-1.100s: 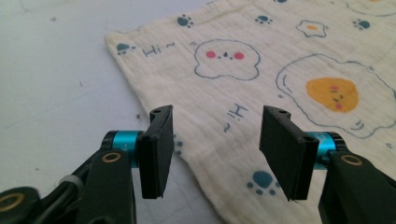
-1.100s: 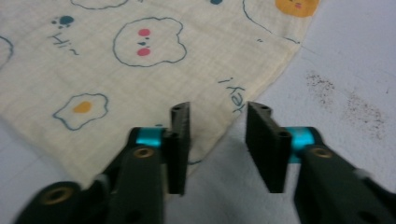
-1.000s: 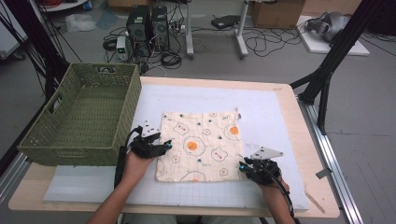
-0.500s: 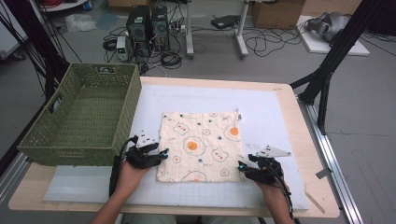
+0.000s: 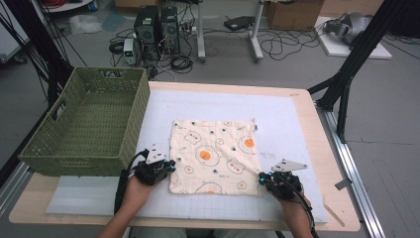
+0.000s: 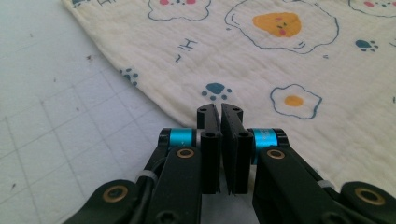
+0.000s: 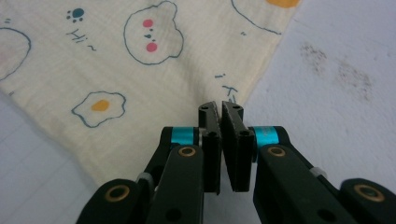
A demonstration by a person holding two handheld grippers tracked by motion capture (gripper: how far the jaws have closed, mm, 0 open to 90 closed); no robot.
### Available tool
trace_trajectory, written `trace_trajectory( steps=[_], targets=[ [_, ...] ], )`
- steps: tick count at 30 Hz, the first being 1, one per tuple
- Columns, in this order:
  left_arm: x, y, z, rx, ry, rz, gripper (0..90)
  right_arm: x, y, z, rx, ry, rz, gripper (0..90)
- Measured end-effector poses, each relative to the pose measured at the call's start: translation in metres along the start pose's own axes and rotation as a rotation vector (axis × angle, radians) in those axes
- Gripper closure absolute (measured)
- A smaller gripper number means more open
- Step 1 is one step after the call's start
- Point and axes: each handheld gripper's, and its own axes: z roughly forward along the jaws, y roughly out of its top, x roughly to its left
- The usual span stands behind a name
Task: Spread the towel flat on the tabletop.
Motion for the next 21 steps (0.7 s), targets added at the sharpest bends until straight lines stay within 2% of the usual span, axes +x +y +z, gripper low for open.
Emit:
trace_trajectory(
  steps=[3,5,6,9,10,12,14,15,16,17,19,21],
  targets=[
    [-0.002,0.000,0.000,0.000,0.002,0.007,85.7,0.004,-0.002,-0.004,0.015,-0.005,-0.006,86.4],
    [-0.001,0.000,0.000,-0.001,0.004,-0.019,81.1,0.008,-0.003,-0.006,0.022,-0.005,-0.017,84.8],
    [-0.001,0.000,-0.001,0.002,0.000,-0.034,73.1,0.009,-0.004,-0.007,0.021,-0.008,-0.020,79.5],
    [-0.002,-0.002,-0.004,0.007,-0.034,-0.051,60.4,0.006,-0.004,-0.009,-0.012,-0.033,-0.005,63.5],
    [-0.003,-0.003,-0.005,0.010,-0.062,-0.048,59.3,0.004,-0.004,-0.010,-0.031,-0.044,0.000,59.1],
    [-0.005,-0.005,-0.008,0.012,-0.068,-0.025,58.7,0.000,-0.004,-0.012,-0.065,-0.059,0.042,47.9],
    [-0.007,-0.007,-0.009,0.010,-0.056,-0.003,60.6,-0.003,-0.004,-0.012,-0.088,-0.056,0.064,47.2],
    [-0.008,-0.007,-0.010,0.010,-0.045,0.017,65.6,-0.003,-0.003,-0.012,-0.089,-0.062,0.062,47.1],
    [-0.009,-0.008,-0.012,0.013,-0.053,0.031,74.8,-0.003,-0.003,-0.012,-0.088,-0.061,0.059,47.1],
    [-0.010,-0.007,-0.013,0.018,-0.040,0.050,83.3,-0.003,-0.002,-0.011,-0.090,-0.060,0.055,47.1],
    [-0.012,-0.006,-0.015,0.038,-0.016,0.078,86.8,-0.001,-0.002,-0.009,-0.080,-0.062,0.045,47.0],
    [-0.009,-0.007,-0.018,0.048,-0.011,0.076,87.0,0.000,-0.001,-0.006,-0.080,-0.059,0.027,46.6]
  ],
)
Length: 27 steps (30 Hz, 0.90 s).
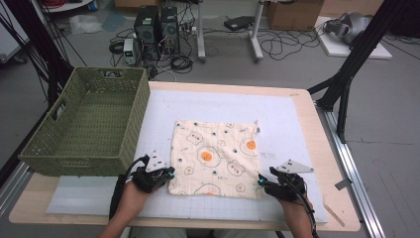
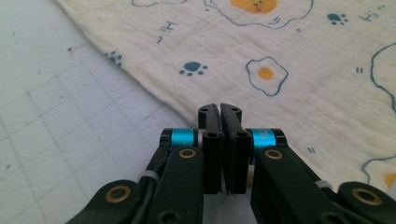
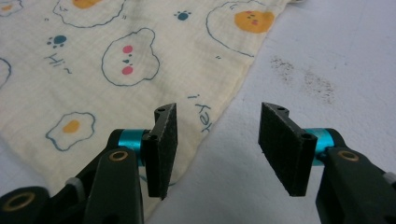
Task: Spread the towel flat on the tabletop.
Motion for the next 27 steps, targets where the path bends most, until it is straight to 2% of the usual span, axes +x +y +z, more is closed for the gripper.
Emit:
trace_trajectory(
  steps=[6,10,14,18,21,25,27],
  targets=[
    [0.004,-0.005,-0.006,-0.008,-0.024,-0.027,83.7,0.002,0.002,0.006,0.006,0.000,-0.003,42.9],
    [0.008,-0.005,-0.005,-0.056,-0.033,-0.077,63.8,0.002,0.003,0.013,0.023,0.001,-0.011,46.2],
    [0.014,-0.004,-0.005,-0.126,-0.051,-0.138,49.6,0.003,0.004,0.015,0.055,-0.008,-0.033,47.6],
    [0.017,-0.004,-0.004,-0.185,-0.037,-0.140,41.1,0.003,0.004,0.008,0.074,-0.044,-0.070,44.8],
    [0.018,-0.003,-0.003,-0.223,-0.046,-0.149,32.5,-0.001,0.004,0.001,0.014,-0.026,-0.040,36.2],
    [0.016,0.000,-0.006,-0.281,-0.011,-0.173,19.3,-0.007,0.006,-0.011,-0.079,-0.042,-0.038,22.9],
    [0.016,0.001,-0.007,-0.299,-0.009,-0.160,18.0,-0.011,0.007,-0.014,-0.114,-0.052,-0.028,19.7]
  ],
)
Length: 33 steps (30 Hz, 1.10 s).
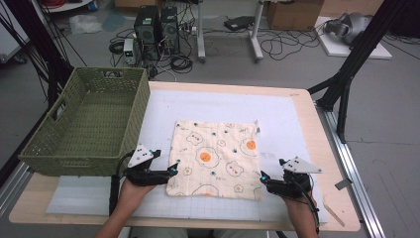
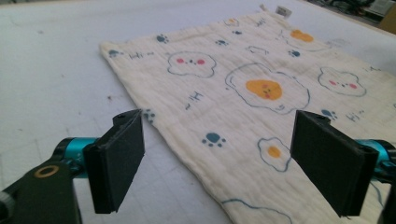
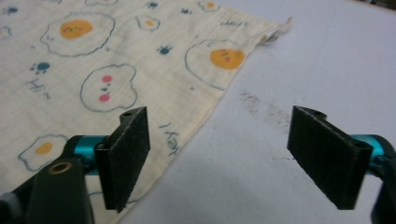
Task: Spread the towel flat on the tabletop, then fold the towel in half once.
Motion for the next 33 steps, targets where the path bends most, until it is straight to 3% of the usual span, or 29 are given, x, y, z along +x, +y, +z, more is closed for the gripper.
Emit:
trace_trajectory(
  steps=[3,7,26,33],
  targets=[
    [0.000,0.000,-0.002,-0.006,-0.015,0.014,18.0,-0.007,0.001,-0.004,-0.044,-0.009,0.022,12.4],
    [0.000,0.000,-0.003,-0.014,-0.034,0.028,18.1,-0.013,0.001,-0.010,-0.088,-0.024,0.028,11.9],
    [-0.001,-0.002,-0.005,0.002,-0.021,0.030,18.7,-0.012,0.003,-0.006,-0.078,-0.014,0.029,11.8],
    [0.000,0.000,0.001,-0.005,-0.039,0.000,18.6,-0.013,0.001,-0.008,-0.074,-0.020,0.036,11.8]
  ],
)
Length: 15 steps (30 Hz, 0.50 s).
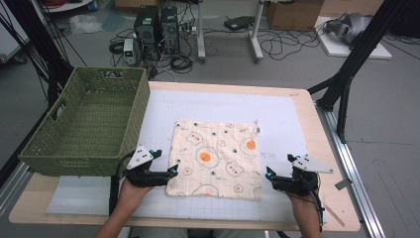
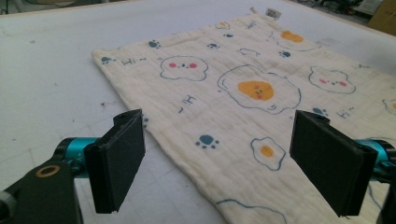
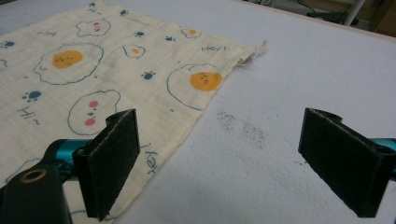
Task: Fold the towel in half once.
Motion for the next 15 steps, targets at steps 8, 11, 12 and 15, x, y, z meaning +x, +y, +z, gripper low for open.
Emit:
trace_trajectory(
  steps=[8,11,12,15],
  targets=[
    [0.008,0.014,0.008,-0.008,-0.011,-0.044,18.6,-0.002,-0.001,-0.002,0.008,-0.006,-0.008,11.9],
    [0.016,0.021,0.011,-0.006,-0.008,-0.054,18.6,-0.004,-0.002,-0.004,0.004,0.001,0.006,11.9],
    [0.018,0.024,0.013,-0.010,0.001,-0.058,18.7,-0.005,-0.002,-0.003,-0.001,0.000,0.008,11.9],
    [0.022,0.033,0.018,-0.013,0.010,-0.050,20.2,-0.006,-0.003,-0.003,0.005,0.000,0.009,11.9]
  ],
)
